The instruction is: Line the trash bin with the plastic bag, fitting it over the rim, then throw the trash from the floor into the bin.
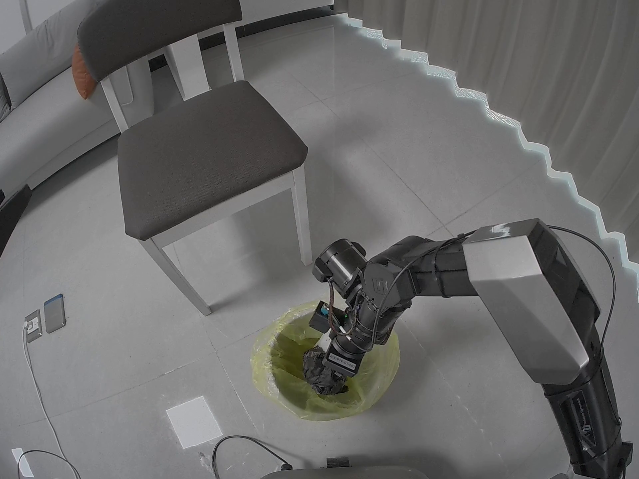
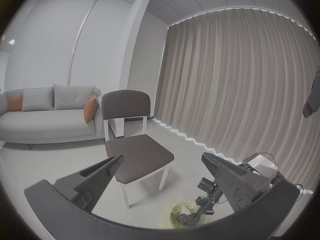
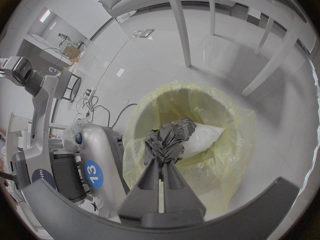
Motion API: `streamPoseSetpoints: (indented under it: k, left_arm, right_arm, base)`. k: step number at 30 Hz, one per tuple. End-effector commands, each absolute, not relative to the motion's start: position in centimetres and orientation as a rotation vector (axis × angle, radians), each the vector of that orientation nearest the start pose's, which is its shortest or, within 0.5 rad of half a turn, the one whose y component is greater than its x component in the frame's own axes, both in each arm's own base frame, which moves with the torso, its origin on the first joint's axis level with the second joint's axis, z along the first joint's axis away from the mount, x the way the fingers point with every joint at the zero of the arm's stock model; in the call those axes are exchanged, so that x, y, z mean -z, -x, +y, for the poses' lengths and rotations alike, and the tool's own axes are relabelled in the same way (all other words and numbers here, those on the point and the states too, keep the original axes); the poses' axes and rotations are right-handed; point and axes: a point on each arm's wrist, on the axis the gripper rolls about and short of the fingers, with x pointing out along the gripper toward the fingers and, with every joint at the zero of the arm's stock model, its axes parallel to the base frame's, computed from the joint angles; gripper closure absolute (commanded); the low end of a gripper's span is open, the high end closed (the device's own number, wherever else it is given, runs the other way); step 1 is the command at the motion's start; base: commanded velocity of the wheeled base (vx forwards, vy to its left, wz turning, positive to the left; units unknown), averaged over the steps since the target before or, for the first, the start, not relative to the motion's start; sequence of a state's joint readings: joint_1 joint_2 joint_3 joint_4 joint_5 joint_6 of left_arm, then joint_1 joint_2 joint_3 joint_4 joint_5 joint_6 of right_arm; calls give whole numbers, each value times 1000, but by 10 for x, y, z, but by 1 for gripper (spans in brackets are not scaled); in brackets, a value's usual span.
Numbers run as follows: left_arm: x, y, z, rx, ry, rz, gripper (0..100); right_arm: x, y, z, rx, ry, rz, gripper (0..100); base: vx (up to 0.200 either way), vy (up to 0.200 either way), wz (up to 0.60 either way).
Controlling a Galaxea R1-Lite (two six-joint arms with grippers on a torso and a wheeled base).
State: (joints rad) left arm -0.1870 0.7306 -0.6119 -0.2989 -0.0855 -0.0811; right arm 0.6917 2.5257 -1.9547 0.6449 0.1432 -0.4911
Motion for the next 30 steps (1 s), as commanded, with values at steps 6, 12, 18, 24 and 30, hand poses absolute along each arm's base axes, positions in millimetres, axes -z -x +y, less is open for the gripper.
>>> streamPoseSetpoints:
  k: [6, 12, 18, 24, 30]
  left_arm:
    - [-273, -58, -13, 280, 91, -172, 0]
    - [-276, -56, -13, 288, 120, -181, 0]
    - [-276, -56, -13, 289, 122, -184, 0]
    - [-275, -57, -13, 290, 120, -176, 0]
    - [-274, -57, -13, 289, 120, -173, 0]
  right_arm:
    - [-63, -348, 283, -1004, 762, 1093, 100]
    - [-74, -344, 286, -995, 775, 1057, 100]
    - [-50, -341, 309, -1029, 799, 1028, 100]
    - [-27, -346, 314, -1029, 795, 1055, 100]
    - [-19, -351, 310, -1018, 792, 1071, 100]
  base:
    - [0, 0, 0]
    - [0, 0, 0]
    - [0, 0, 0]
    - [0, 0, 0]
    - [0, 0, 0]
